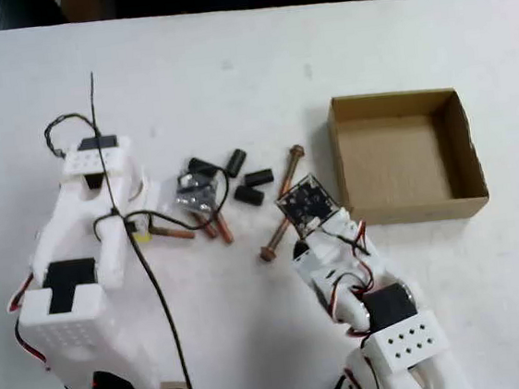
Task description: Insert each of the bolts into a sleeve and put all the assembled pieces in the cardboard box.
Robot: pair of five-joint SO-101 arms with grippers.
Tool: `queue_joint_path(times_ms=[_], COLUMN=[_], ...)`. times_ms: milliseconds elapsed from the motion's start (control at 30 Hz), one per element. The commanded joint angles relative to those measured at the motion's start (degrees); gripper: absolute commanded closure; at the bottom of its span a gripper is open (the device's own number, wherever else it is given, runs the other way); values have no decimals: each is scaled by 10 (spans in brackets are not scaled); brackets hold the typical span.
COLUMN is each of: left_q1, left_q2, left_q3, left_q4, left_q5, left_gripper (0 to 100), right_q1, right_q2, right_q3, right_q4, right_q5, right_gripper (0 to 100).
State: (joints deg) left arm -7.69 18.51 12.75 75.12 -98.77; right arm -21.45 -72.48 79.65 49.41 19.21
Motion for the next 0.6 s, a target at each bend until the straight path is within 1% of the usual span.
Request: queue_joint_path(times_ms=[0, 133, 267, 567], left_q1=[-7, -6, -7, -3], left_q2=[-8, -8, -9, -14], left_q3=[-1, -6, -6, -33], left_q4=[4, 20, 17, 20], left_q5=[-7, -7, -7, -4], left_gripper=[891, 887, 887, 887], right_q1=[6, 6, 6, 6], right_q2=[-13, -13, -13, -13], right_q3=[-5, -5, -4, -3], right_q4=[-14, -14, -14, -14], right_q5=[-1, 3, 55, 55], right_gripper=[981, 981, 981, 981])
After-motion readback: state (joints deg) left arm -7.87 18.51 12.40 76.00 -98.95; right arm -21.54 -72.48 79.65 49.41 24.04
